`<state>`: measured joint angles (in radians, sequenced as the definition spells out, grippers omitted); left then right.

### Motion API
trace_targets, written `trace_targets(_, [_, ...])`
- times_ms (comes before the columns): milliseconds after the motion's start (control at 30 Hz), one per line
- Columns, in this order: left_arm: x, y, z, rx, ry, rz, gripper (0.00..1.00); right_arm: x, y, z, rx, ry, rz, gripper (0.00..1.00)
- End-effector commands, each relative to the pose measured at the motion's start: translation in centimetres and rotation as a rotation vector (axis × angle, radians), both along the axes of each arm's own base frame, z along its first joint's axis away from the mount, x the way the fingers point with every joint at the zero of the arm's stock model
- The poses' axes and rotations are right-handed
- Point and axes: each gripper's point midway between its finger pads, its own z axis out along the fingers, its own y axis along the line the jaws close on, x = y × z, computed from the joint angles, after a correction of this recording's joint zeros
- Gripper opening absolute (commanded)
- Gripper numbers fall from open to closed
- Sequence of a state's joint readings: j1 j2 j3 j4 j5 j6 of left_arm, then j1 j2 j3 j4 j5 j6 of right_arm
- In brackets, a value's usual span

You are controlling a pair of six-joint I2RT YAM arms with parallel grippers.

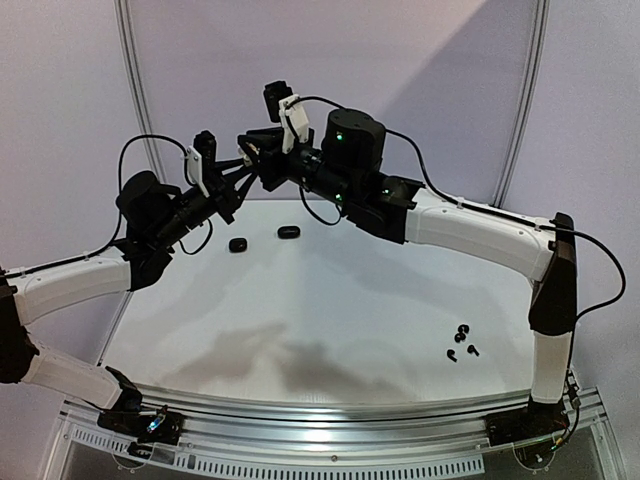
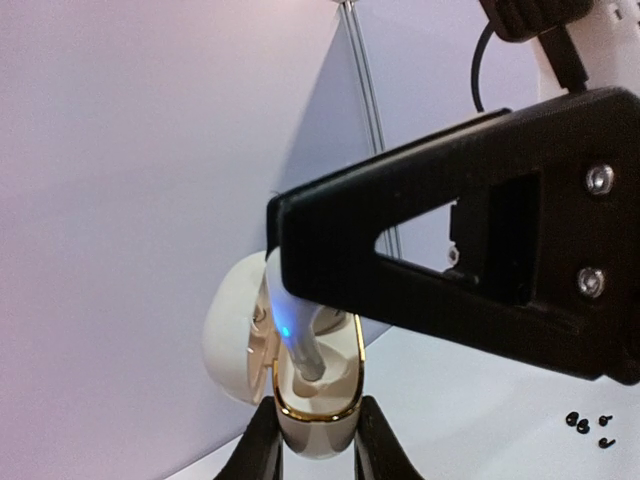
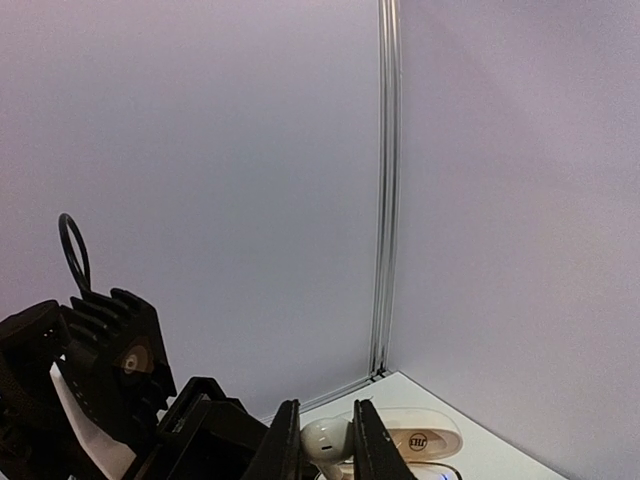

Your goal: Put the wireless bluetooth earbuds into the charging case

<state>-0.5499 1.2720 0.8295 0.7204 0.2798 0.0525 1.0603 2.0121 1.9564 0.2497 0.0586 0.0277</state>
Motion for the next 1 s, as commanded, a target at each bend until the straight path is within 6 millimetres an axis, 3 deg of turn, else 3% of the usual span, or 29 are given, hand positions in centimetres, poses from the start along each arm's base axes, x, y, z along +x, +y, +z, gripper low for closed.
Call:
trace_targets(0, [-0.7, -0.4, 0.9, -0.006, -0.025, -0.021, 0.00, 0.4, 0.1, -0.9, -0.010, -0.006, -0.030, 0.00])
trace_targets(633, [-1.0, -0.2, 1.2, 0.004, -0.060, -0.013, 0.00, 0.5, 1.1, -3.4, -0.078, -0.010, -0.017, 0.00])
trace_targets(967, [-1.3, -0.2, 1.4, -0.012, -0.057, -0.027, 0.00, 0.8, -0.1, -4.1, -0.061, -0.006, -0.063, 0.00])
